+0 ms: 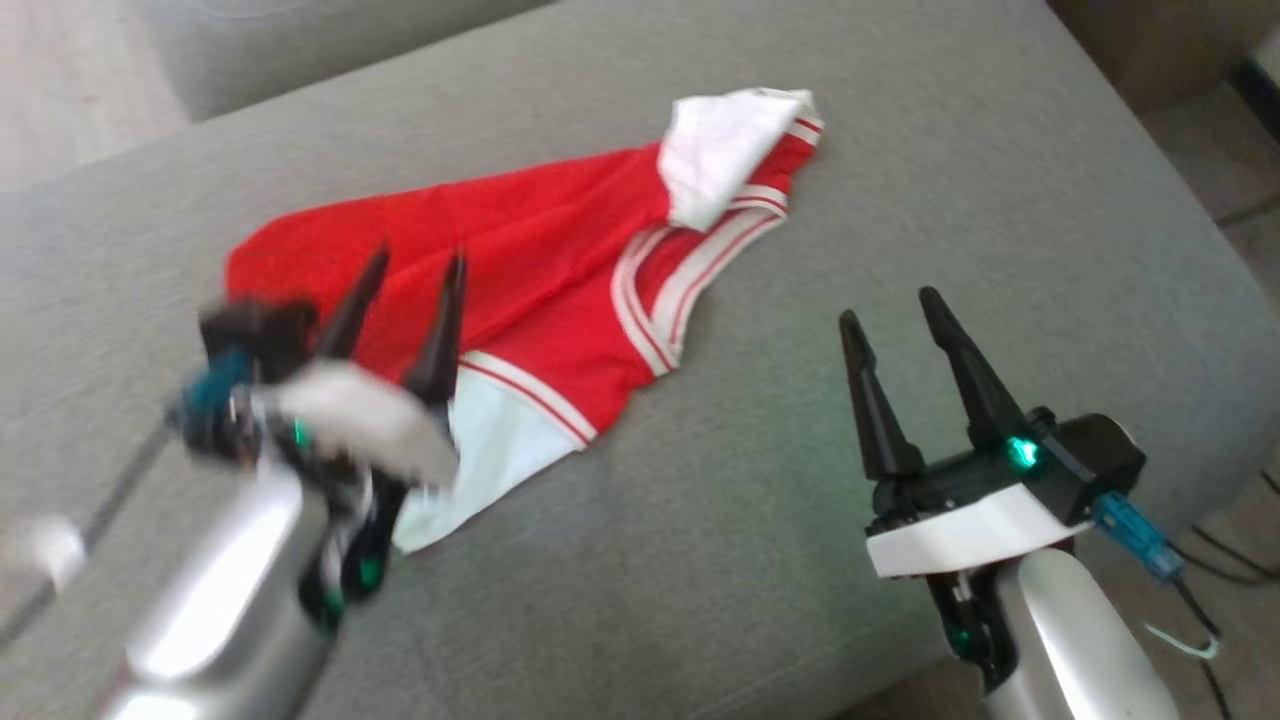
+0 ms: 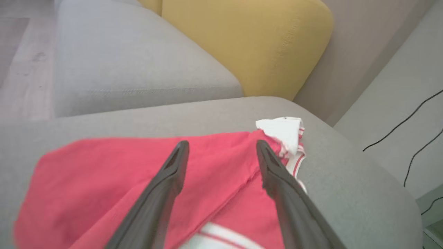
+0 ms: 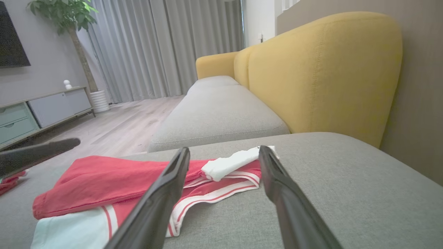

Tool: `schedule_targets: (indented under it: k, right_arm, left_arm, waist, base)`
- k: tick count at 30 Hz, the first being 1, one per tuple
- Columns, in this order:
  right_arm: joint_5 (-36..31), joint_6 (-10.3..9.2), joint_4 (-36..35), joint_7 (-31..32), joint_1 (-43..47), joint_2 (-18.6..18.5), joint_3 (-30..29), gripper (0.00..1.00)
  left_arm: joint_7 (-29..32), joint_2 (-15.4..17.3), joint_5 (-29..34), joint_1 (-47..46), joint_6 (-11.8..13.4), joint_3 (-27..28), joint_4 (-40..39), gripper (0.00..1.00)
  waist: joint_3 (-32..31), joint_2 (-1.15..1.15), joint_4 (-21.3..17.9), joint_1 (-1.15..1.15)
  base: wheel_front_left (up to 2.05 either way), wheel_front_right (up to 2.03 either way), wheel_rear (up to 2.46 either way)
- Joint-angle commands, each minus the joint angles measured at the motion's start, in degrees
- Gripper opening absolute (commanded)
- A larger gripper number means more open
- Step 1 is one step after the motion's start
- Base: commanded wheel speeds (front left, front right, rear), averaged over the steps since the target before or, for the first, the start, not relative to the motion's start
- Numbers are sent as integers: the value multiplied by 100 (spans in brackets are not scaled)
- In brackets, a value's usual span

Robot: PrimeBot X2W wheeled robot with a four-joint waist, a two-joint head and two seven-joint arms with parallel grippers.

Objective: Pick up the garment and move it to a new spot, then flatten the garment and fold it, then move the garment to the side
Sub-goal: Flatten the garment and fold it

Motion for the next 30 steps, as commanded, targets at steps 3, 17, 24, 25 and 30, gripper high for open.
schedule_targets:
  k: [3,17,24,25,30]
  right_arm:
    - [-138,44,-153,-37,66,-6,-1,100]
    - [-399,44,-122,-37,41,-6,-65,100]
    - [-368,44,-140,-37,22,-6,-60,100]
    - [-365,44,-144,-37,20,-6,-79,100]
    - [-339,44,-158,-37,-6,-6,-82,100]
  left_arm:
    - [-274,210,109,291,178,235,-334,100]
    - [-293,-155,41,929,421,-101,296,100]
    - [-3,-200,-124,1002,297,-240,626,100]
    - [45,-220,-163,1017,255,-269,640,99]
    - [239,-303,-210,988,-19,-506,632,0]
  waist:
    - [-187,0,355,1]
    - [-117,0,655,1]
    - [68,0,501,1]
    - [87,0,489,1]
    - [168,0,431,1]
  base:
    - [0,0,0]
    - [0,0,0]
    - [0,0,0]
    - [0,0,0]
    - [0,0,0]
